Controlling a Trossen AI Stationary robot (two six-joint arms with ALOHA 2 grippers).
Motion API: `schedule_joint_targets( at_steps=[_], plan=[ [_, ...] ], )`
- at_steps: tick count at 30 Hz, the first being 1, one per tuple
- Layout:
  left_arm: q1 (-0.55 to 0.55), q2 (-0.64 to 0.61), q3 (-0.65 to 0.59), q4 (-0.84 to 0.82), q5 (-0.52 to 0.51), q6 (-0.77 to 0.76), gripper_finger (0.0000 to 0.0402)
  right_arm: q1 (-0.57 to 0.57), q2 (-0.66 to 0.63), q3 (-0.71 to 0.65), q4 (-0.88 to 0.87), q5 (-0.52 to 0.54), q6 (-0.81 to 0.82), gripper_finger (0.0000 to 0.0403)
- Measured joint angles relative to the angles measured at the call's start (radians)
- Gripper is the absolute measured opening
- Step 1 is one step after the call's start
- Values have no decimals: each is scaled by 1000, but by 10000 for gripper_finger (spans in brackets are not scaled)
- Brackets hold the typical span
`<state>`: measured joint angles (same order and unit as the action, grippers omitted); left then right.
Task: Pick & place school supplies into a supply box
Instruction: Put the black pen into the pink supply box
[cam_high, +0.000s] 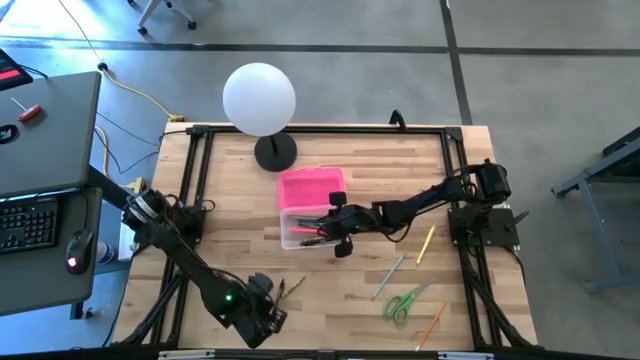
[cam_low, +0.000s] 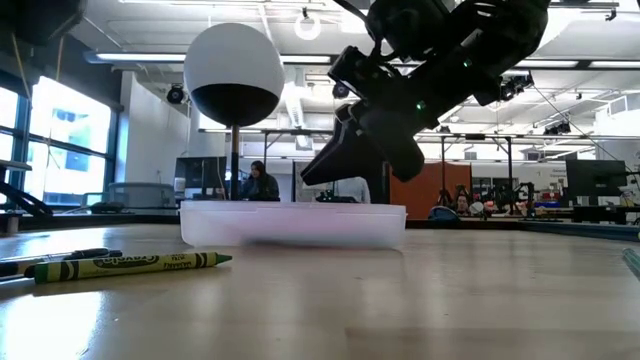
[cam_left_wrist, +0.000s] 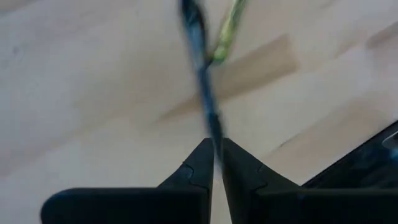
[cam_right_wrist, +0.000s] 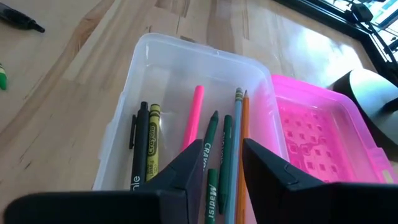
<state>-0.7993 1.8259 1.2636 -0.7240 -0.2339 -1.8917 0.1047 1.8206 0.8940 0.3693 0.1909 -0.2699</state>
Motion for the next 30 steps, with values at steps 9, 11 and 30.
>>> schedule_joint_targets(
  at_steps=[9,11,30],
  plan=[
    [6,48,0,15,-62,4,109,0,0,0,-14,-3,3,87],
    [7,74,-2,9,-58,14,123,0,-1,0,-17,-8,3,87],
    [11,214,9,-20,-176,3,117,0,-1,0,-21,-8,5,87]
  ],
)
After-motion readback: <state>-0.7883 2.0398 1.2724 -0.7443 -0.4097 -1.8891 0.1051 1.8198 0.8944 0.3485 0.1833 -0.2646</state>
